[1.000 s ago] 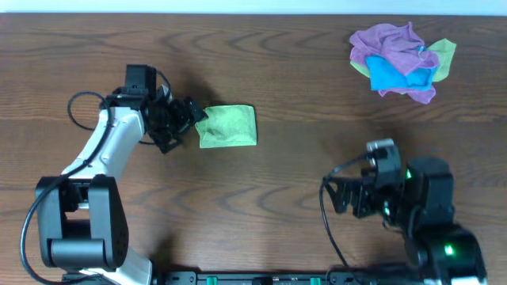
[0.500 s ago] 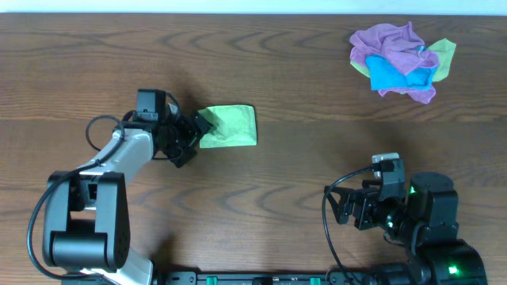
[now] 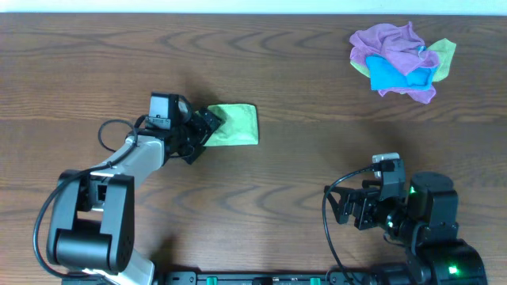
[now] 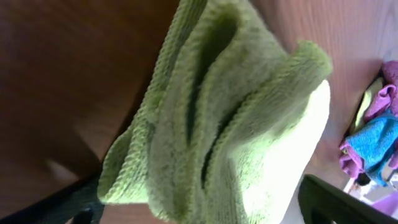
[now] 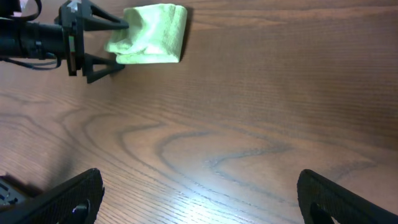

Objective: Fold the cloth
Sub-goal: 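Lift the folded green towel with the left gripper and carry it toward the far edge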

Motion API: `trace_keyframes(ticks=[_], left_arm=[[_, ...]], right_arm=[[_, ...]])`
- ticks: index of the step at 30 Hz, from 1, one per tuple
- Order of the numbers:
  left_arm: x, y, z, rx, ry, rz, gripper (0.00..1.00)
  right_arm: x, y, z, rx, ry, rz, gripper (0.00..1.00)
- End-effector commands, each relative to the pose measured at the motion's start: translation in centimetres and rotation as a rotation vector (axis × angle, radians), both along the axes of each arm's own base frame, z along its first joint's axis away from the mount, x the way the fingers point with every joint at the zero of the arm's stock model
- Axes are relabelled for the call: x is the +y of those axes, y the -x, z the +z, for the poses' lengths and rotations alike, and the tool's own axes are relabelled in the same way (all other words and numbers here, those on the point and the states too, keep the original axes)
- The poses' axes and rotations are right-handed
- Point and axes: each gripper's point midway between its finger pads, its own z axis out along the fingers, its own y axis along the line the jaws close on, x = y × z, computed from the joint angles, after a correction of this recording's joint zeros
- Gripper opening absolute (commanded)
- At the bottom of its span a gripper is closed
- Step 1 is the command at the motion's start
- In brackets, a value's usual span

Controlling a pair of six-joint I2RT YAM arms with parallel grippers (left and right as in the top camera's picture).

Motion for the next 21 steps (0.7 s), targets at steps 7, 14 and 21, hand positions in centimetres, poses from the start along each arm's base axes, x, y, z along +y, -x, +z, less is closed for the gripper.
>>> trace_keyframes(ticks=[7,14,21], left_arm=[[-0.2,-0.3,-2.2,0.002,-0.057,0.01,0.66],[-0.9,-1.4,-2.3,-0.068,-0.05,-0.035,0.06],[-1.5,-3.4,0.3,-0.139,0.026,-0.063,0.06]], right_arm=[[0.0,0.2,-0.2,0.016,-0.013,-0.007,0.99],[0.0,0.2,-0.2,0.016,-0.013,-0.007,0.99],[0.0,0.2,-0.2,0.016,-0.013,-0.007,0.99]])
